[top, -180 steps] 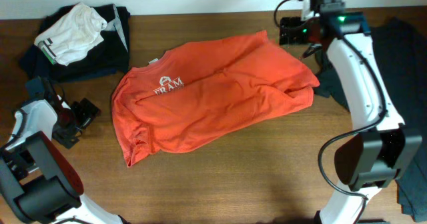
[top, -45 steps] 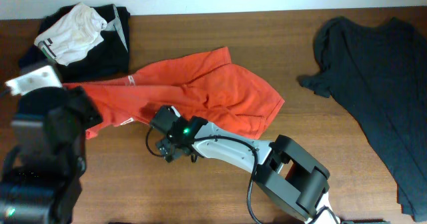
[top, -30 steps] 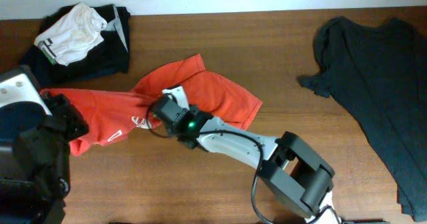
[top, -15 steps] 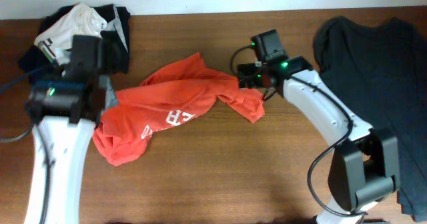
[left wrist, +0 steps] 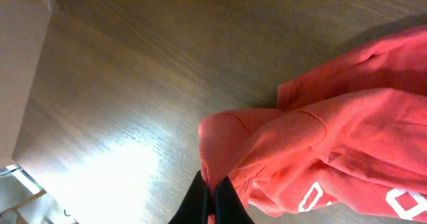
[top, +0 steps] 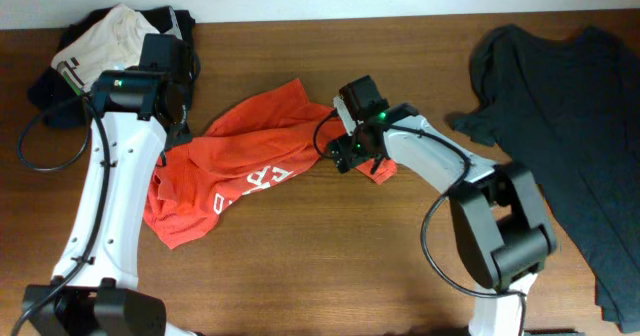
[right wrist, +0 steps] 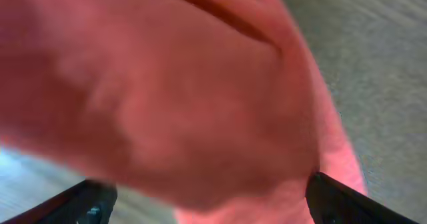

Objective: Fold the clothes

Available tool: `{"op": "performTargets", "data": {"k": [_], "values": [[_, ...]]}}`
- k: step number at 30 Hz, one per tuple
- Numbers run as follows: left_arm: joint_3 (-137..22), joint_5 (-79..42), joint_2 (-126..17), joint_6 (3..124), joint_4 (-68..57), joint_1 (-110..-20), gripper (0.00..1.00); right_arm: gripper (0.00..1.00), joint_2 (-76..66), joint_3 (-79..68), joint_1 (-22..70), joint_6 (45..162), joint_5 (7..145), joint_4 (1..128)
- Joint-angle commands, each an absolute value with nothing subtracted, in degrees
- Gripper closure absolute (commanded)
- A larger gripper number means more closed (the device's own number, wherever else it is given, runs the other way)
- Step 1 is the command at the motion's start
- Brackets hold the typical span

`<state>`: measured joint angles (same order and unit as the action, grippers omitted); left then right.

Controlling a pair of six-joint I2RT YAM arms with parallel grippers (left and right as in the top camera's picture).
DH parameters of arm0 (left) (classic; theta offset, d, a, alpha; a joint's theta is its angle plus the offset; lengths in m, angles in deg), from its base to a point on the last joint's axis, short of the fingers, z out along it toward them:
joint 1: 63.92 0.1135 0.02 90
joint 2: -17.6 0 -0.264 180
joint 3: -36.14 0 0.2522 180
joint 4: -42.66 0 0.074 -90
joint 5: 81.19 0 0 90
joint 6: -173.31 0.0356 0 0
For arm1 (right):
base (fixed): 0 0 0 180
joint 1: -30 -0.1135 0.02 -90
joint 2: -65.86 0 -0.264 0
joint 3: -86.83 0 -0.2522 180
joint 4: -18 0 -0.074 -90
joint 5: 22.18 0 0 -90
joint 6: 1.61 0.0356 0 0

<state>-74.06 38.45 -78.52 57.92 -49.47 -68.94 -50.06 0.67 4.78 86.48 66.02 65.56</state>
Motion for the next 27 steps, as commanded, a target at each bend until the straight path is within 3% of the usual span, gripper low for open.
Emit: {"op": "performTargets", "data": {"k": [1, 2, 5, 8, 9, 11, 14, 15, 18, 22, 24, 27], "values": [[-74.61, 39.68, -78.72, 56.98, -49.6, -68.74, 1.0, 0.33, -50.17, 0.27, 5.0, 86.09, 59.61, 63.02], [-74.61, 39.7, -78.72, 56.98, -49.6, -68.74, 1.0, 0.54, -50.19, 0.27, 5.0, 87.18, 59.57, 62.37], [-74.61, 39.72, -78.72, 57.0, -49.58, -68.74, 1.0, 0.96, -50.34, 0.29, 5.0, 89.39, 58.48, 60.97], [-74.61, 39.72, -78.72, 57.0, -49.58, -68.74, 1.0, 0.96, -50.32, 3.09, 5.79, 89.71, 53.71, 61.63], [-74.61, 39.72, -78.72, 57.0, -49.58, -68.74, 1.0, 0.93, -50.32, 5.06, 6.93, 89.71, 52.73, 62.11], [-74.61, 39.72, -78.72, 57.0, -49.18, -68.74, 1.0, 0.75, -50.34, 7.14, 9.33, 89.69, 52.73, 60.49], [-74.61, 39.7, -78.74, 57.0, -49.01, -68.74, 0.99, 0.1, -51.65, 7.14, 13.0, 91.07, 52.75, 58.65], [-74.61, 39.72, -78.74, 57.0, -49.16, -68.74, 1.0, 0.02, -51.65, 7.14, 14.07, 92.49, 52.64, 60.36], [-74.61, 39.7, -78.72, 57.0, -49.12, -68.74, 1.0, 0.01, -49.36, 7.57, 15.41, 98.35, 52.86, 66.81], [-74.61, 39.68, -78.74, 57.0, -49.25, -68.74, 1.0, 0.0, -43.65, 7.57, 13.33, 96.93, 59.5, 69.38], [-74.59, 39.68, -78.74, 56.98, -49.6, -68.74, 1.0, 0.06, -43.13, 7.53, 10.58, 89.54, 67.15, 70.43], [-74.57, 39.68, -78.74, 57.0, -49.58, -68.74, 1.0, 0.21, -46.19, 4.45, 5.94, 87.7, 65.14, 68.9]]}}
